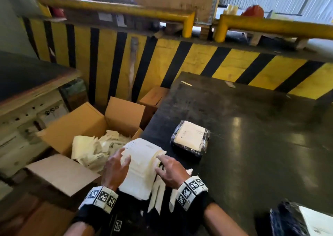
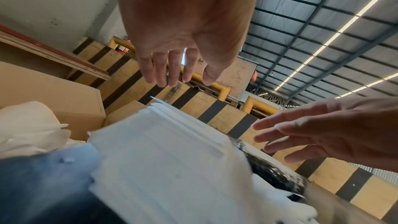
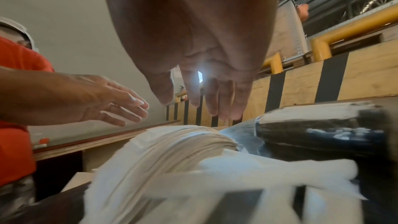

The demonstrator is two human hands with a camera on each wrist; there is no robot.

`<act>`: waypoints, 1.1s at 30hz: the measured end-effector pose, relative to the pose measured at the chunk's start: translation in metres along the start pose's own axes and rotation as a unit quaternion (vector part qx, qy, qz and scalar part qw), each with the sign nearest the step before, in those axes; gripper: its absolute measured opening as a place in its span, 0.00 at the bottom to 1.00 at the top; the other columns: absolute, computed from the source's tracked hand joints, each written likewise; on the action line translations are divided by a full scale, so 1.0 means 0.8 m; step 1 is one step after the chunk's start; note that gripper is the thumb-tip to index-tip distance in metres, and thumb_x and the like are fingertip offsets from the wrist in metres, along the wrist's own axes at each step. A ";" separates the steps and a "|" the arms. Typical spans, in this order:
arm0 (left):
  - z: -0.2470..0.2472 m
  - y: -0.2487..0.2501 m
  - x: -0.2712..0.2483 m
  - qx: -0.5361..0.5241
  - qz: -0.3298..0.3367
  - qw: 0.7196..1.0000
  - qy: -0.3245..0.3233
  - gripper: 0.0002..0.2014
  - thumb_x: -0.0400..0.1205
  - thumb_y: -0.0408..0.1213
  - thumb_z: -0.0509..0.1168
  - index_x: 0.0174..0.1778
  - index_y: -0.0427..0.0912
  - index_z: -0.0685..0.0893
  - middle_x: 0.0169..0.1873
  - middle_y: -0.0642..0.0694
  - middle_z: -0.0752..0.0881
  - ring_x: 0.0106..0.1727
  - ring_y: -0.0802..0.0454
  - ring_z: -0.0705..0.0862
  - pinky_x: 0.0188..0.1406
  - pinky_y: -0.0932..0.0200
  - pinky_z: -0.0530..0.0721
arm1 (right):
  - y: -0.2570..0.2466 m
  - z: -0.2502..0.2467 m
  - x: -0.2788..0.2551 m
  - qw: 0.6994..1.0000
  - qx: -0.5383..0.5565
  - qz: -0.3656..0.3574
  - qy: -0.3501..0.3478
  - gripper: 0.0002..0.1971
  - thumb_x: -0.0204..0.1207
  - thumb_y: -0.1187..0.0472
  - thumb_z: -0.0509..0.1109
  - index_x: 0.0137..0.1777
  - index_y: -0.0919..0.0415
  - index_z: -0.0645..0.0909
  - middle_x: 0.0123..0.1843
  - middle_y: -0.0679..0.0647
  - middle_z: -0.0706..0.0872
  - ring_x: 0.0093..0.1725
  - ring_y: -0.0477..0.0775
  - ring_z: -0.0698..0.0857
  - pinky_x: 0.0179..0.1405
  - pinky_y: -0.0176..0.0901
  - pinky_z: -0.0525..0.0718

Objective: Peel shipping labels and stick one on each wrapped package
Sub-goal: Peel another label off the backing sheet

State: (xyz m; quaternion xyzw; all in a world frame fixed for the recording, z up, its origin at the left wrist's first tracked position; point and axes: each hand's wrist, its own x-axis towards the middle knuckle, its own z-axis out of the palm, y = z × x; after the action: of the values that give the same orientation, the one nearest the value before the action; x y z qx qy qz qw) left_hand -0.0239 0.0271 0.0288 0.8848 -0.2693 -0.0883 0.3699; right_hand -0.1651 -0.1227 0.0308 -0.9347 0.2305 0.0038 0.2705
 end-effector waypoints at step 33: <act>-0.045 0.015 0.092 -0.419 -0.013 0.881 -0.220 0.15 0.78 0.44 0.71 0.51 0.35 0.86 0.49 0.35 0.90 0.54 0.30 0.86 0.58 0.34 0.82 | -0.029 -0.038 0.025 0.888 0.423 0.098 0.151 0.10 0.79 0.63 0.68 0.44 0.70 0.87 0.39 0.61 0.91 0.38 0.52 0.87 0.37 0.36 0.84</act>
State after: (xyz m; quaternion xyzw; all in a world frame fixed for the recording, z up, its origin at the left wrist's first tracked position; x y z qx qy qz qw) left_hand 0.0454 0.0022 0.0663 0.6084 -0.2703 -0.3902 0.6360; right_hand -0.1404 -0.1295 0.0662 -0.6940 0.3386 -0.2087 0.6002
